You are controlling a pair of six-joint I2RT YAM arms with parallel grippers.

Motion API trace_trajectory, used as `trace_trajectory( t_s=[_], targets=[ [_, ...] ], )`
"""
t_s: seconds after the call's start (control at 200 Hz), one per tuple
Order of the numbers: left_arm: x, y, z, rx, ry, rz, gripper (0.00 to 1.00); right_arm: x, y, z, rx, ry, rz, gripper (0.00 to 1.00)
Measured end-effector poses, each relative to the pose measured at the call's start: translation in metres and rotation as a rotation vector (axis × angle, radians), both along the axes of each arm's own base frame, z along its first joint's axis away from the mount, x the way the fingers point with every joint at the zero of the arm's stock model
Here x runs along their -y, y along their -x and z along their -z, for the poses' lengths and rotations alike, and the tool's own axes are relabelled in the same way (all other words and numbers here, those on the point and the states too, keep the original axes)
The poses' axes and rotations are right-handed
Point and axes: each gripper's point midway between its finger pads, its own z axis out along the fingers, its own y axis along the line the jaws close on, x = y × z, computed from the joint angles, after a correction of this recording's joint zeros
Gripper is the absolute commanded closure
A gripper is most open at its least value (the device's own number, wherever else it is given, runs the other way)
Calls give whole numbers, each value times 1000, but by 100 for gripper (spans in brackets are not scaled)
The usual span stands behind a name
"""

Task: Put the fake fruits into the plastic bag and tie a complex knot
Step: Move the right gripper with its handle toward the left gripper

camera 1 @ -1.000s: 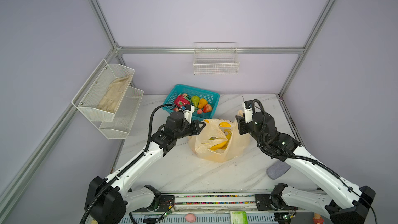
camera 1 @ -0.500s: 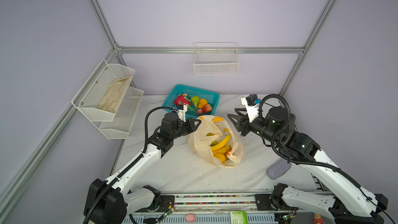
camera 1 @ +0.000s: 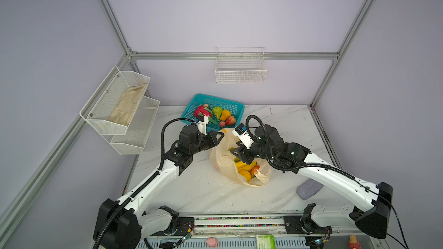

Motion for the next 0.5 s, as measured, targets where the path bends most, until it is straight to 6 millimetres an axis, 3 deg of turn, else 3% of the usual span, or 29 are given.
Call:
trace_trajectory(
  t_s=[0.185, 0.5],
  targets=[
    [1, 1, 0, 0, 1, 12, 100, 18, -4, 24, 16, 124, 39, 30],
    [5, 6, -1, -4, 11, 45, 100, 27, -19, 58, 52, 250, 73, 25]
  ],
)
